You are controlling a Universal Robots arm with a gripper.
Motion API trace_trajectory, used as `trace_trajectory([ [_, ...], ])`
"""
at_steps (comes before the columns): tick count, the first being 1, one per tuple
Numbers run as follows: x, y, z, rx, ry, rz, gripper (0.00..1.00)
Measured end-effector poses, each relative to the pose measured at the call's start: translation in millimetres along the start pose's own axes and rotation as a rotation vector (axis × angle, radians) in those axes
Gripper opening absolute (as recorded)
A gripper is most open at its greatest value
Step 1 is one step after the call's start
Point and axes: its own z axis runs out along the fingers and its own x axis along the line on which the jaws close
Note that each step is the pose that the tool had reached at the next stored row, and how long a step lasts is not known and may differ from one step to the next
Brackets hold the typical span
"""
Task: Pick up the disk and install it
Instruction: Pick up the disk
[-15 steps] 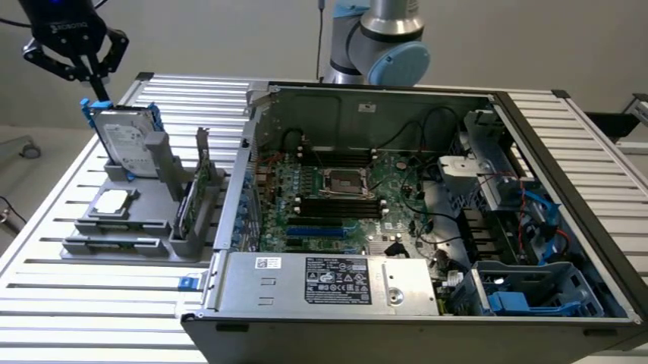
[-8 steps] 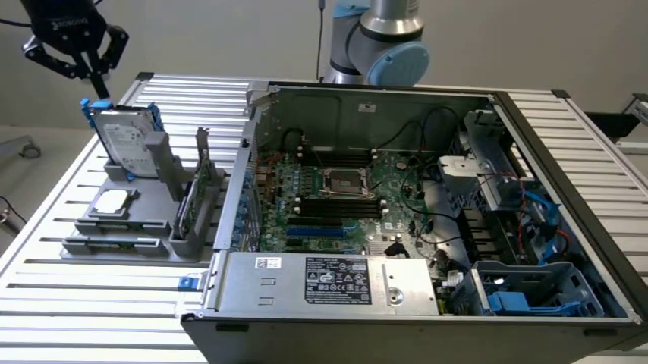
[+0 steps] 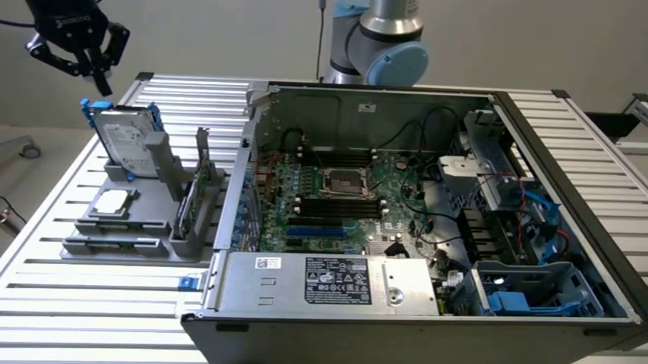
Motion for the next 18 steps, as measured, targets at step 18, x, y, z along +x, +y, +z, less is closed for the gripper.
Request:
trace_trajectory([
  [18,-0.5,2.2,0.1,0.0065,0.0020,-0.308,0.11],
])
